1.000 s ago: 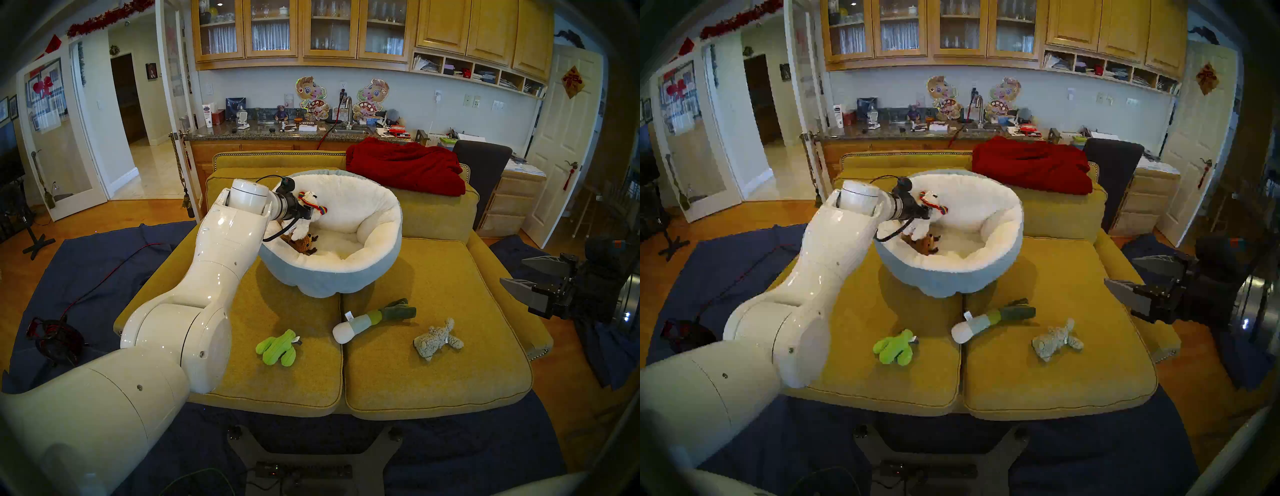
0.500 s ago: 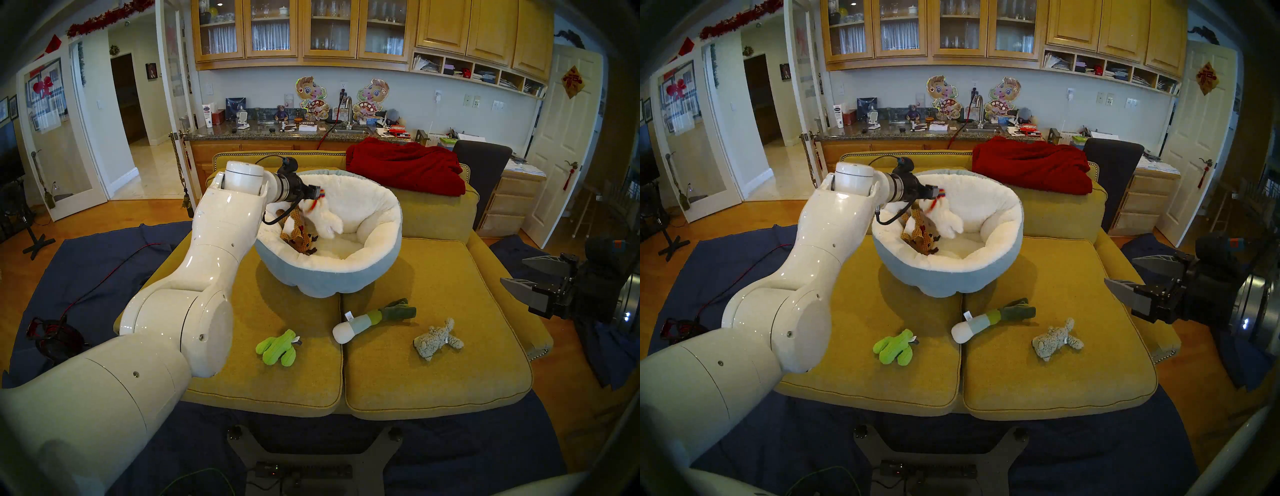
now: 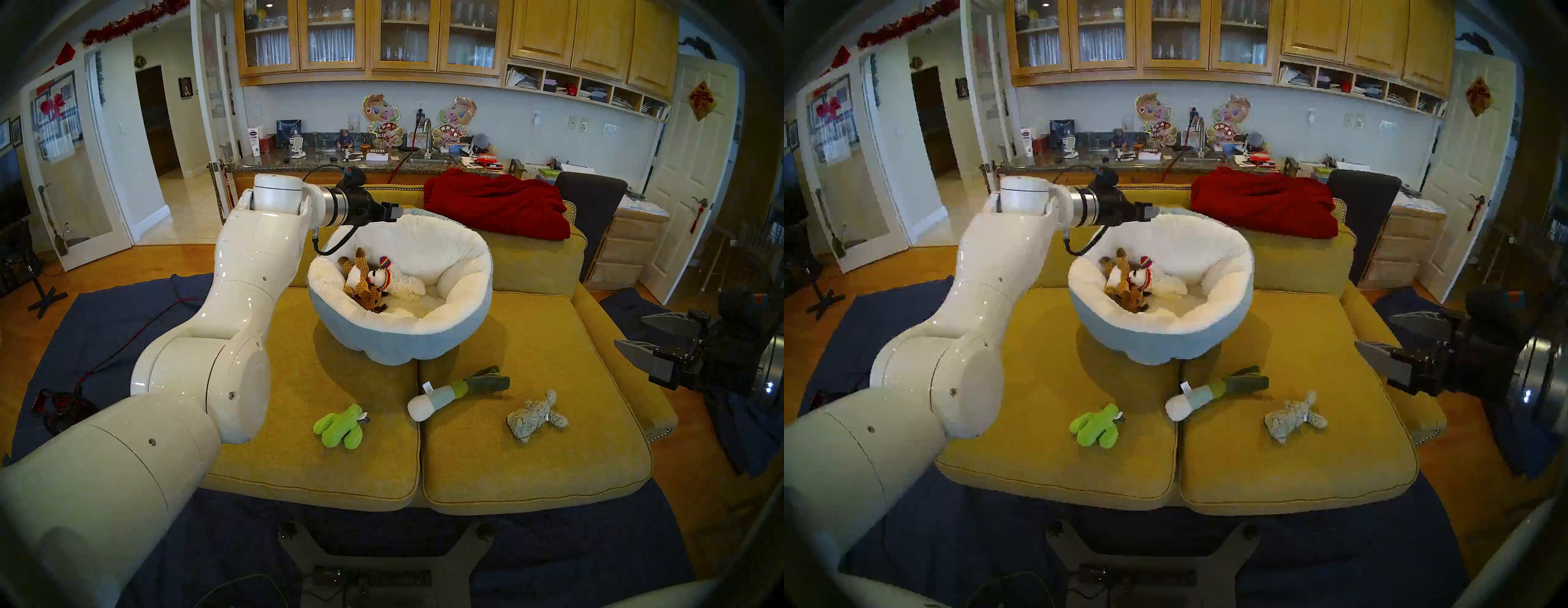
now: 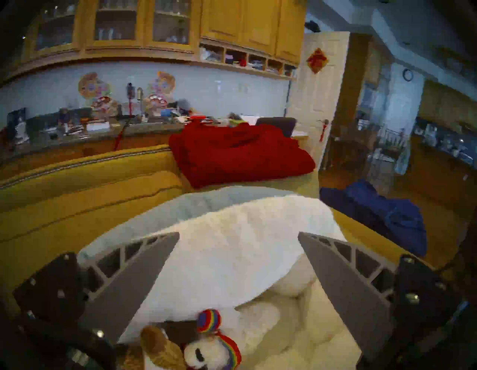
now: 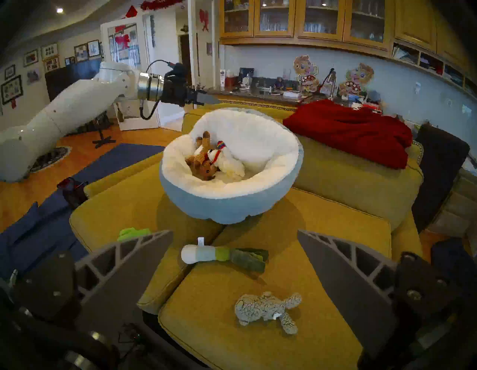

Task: Put toys into dog bed

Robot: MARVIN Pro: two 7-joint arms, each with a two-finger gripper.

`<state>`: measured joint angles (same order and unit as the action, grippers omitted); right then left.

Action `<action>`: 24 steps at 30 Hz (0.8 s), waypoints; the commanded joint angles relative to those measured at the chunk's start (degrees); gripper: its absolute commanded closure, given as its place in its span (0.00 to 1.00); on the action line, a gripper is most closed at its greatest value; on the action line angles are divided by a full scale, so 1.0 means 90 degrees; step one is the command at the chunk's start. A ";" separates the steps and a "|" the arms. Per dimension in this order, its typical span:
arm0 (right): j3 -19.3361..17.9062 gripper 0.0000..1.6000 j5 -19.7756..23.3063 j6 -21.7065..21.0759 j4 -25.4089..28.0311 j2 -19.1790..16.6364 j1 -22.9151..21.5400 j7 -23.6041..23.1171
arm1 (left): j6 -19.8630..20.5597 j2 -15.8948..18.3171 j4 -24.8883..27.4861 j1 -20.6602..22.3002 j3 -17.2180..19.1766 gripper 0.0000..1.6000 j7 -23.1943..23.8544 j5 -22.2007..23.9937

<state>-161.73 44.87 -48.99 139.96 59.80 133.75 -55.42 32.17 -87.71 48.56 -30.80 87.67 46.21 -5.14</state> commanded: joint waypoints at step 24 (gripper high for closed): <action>-0.0108 0.00 -0.0011 0.0004 0.0005 -0.0029 -0.0022 0.0003 | 0.0988 0.1597 0.2307 -0.0621 -0.0110 0.00 0.2367 0.0266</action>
<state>-161.98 44.87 -48.99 139.97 59.78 133.75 -55.42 39.60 -77.50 63.48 -35.29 85.26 65.40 -2.99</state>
